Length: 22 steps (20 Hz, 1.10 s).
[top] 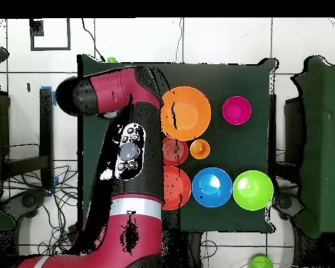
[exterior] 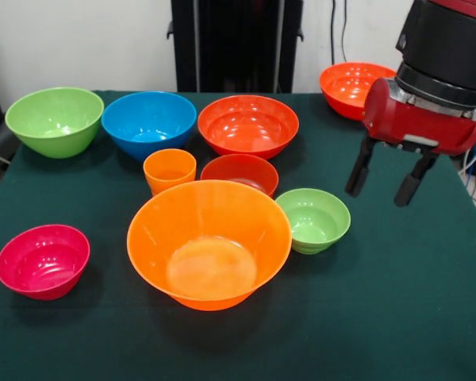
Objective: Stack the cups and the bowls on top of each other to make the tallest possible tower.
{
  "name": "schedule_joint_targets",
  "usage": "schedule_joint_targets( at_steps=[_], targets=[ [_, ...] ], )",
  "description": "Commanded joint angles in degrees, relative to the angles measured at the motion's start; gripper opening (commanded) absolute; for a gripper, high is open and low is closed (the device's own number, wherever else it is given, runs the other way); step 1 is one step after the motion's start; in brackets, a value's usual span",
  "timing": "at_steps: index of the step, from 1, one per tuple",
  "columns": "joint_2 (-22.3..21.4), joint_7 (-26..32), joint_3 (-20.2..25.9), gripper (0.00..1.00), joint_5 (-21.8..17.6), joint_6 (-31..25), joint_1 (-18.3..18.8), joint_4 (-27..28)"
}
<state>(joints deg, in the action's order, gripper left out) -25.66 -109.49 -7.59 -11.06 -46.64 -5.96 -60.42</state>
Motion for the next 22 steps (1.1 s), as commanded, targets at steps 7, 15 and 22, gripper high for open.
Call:
schedule_joint_targets(
  at_steps=[7,15,22],
  targets=[
    [0.05,7.34,6.58,1.0,-2.05,-2.45,3.61,-9.06],
    [0.52,6.35,7.83,1.0,-2.05,-0.73,4.49,-10.87],
    [2.12,4.99,8.71,1.0,-2.3,2.86,5.12,-12.02]
  ],
)
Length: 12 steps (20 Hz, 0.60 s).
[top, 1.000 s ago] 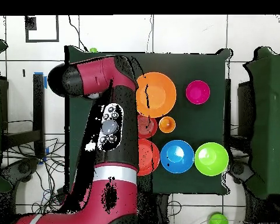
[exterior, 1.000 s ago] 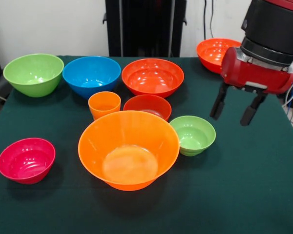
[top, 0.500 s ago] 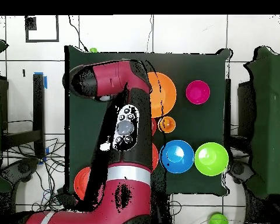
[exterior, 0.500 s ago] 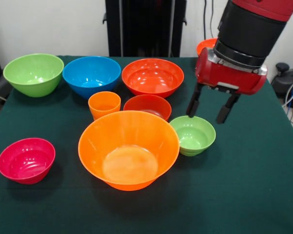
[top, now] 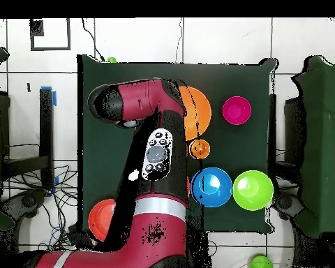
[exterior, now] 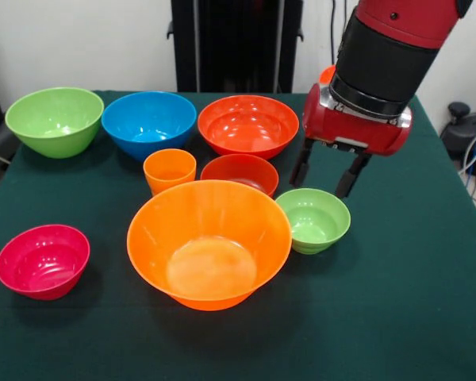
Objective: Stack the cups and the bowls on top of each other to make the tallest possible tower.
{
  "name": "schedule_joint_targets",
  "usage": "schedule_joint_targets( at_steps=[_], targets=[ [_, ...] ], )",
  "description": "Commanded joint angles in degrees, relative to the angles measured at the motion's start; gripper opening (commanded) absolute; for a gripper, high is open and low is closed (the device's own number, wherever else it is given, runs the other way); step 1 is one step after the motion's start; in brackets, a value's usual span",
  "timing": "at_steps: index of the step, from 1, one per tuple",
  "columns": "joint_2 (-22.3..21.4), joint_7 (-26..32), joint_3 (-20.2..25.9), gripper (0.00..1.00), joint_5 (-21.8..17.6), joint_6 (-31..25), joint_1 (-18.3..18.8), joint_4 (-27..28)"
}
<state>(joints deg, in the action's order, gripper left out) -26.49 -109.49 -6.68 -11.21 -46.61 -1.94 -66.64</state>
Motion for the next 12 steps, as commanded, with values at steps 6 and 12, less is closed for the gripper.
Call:
schedule_joint_targets(
  at_steps=[6,12],
  targets=[
    [4.67,3.29,7.71,1.0,-2.4,5.02,1.04,-6.15],
    [6.74,3.66,8.98,1.0,-1.31,4.27,1.98,-4.63]
  ],
)
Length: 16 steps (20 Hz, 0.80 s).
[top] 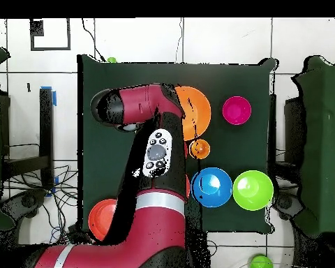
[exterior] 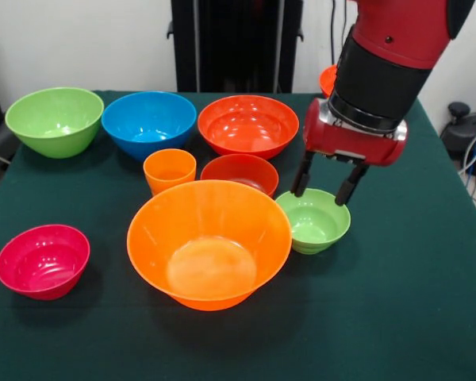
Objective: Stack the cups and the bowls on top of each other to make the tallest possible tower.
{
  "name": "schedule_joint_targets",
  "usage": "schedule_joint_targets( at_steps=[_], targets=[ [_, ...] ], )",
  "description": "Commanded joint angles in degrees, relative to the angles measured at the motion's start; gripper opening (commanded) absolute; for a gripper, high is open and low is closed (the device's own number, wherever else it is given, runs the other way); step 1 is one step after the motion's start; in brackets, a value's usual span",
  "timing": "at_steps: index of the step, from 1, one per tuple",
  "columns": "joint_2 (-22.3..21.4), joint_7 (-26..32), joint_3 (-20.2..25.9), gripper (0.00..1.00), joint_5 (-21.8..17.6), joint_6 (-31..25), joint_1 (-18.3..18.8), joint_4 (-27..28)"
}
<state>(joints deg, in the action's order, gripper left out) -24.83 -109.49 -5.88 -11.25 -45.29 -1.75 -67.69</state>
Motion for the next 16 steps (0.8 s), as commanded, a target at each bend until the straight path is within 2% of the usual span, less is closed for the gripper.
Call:
schedule_joint_targets(
  at_steps=[1,5,16],
  targets=[
    [5.41,3.24,8.03,1.0,-1.33,2.9,1.67,-3.3],
    [6.88,2.73,8.65,1.0,-1.38,4.55,2.27,-2.64],
    [8.17,1.49,9.9,1.0,0.08,3.72,2.82,-2.75]
  ],
)
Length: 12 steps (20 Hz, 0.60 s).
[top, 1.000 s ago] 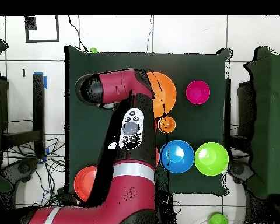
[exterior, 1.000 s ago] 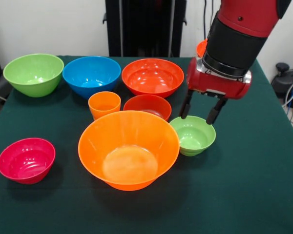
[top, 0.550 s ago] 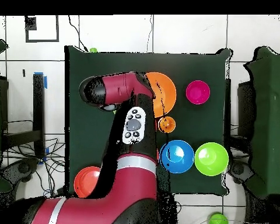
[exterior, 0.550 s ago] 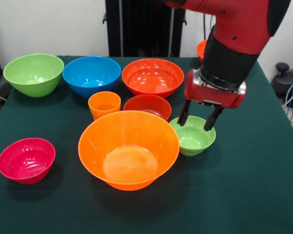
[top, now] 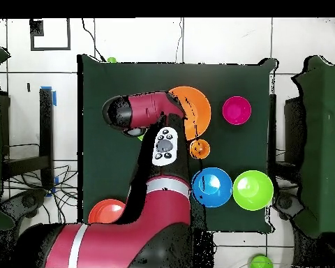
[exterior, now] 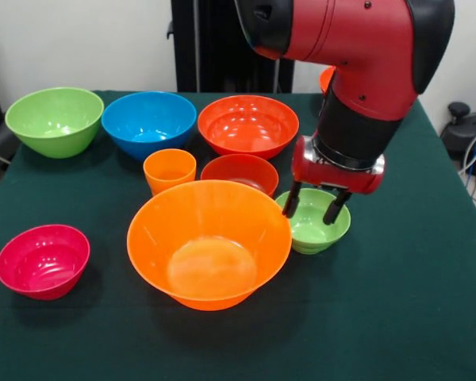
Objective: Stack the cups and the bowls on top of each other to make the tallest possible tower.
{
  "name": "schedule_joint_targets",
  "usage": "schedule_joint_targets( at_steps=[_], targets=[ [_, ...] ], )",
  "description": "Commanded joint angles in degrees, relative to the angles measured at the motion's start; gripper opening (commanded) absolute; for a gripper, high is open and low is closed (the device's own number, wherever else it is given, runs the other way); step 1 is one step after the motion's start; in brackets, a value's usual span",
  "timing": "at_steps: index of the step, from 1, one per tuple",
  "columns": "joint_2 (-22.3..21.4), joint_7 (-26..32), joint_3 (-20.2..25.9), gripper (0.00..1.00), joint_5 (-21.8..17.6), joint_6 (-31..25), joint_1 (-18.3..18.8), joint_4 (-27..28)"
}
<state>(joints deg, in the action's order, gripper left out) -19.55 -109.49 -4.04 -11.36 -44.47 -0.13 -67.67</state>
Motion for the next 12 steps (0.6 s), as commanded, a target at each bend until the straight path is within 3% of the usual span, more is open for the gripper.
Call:
schedule_joint_targets(
  at_steps=[1,7,12],
  targets=[
    [2.88,1.17,8.5,1.0,0.84,2.43,1.38,-2.98],
    [1.64,0.82,8.65,1.0,1.29,-0.17,0.73,-2.2],
    [0.44,-1.53,6.38,1.0,0.17,-1.48,-2.25,-0.52]
  ],
)
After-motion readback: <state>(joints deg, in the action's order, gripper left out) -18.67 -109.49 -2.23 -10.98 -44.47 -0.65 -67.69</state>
